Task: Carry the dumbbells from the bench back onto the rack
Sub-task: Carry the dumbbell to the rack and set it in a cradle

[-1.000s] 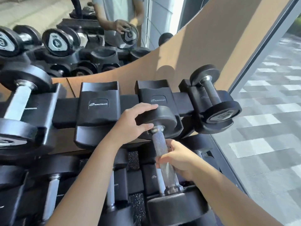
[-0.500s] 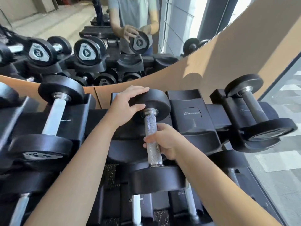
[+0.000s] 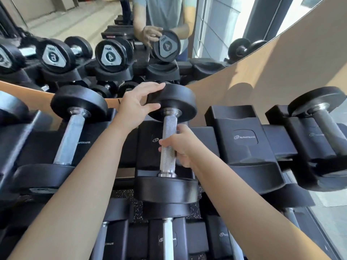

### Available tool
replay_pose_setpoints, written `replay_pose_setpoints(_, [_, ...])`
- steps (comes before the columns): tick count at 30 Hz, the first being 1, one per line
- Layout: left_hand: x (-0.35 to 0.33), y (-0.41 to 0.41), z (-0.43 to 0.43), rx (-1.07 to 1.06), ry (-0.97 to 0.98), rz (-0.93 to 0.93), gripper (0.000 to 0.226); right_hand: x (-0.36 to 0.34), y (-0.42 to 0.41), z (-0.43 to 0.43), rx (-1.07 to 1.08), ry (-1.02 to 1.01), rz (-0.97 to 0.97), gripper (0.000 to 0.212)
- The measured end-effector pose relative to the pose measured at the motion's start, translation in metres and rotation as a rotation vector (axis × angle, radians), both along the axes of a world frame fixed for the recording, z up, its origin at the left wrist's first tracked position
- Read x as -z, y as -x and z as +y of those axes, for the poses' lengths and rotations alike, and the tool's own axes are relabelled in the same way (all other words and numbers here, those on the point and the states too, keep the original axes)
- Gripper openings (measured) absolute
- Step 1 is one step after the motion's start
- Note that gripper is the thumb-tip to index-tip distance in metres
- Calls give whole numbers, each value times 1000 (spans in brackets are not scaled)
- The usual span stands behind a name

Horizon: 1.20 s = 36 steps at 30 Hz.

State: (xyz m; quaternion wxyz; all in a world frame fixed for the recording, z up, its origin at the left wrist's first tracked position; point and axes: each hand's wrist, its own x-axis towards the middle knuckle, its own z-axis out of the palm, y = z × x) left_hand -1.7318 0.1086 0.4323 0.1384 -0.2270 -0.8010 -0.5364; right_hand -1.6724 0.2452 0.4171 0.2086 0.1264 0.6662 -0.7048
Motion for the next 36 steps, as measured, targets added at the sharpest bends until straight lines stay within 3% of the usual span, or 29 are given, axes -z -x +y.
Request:
replay_pose_setpoints(11, [17, 27, -5, -86, -66, -103, 59, 12, 20, -11, 50, -76, 69, 42])
replay_pose_setpoints(19, [25, 15, -6, -119, -63, -184, 54, 18, 17, 1, -59, -75, 124, 45])
replay_pose_setpoints(22, [28, -8, -7, -180, 49, -174, 58, 18, 5, 12, -96, -190, 194, 42])
replay_pose_setpoints(24, [31, -32, -11, -188, 1, -232, 54, 19, -7, 18, -106, -294, 250, 37])
replay_pose_setpoints(29, [40, -105, -15, -118, -200, -308, 43, 22, -43, 27, -30, -260, 388, 17])
replay_pose_setpoints(33, [47, -149, -12, -77, -191, -307, 37, 18, -67, 32, -80, -263, 570, 11])
replay_pose_setpoints(36, [56, -166, -9, -114, -158, -263, 43, 21, -82, 30, -168, -379, 664, 17])
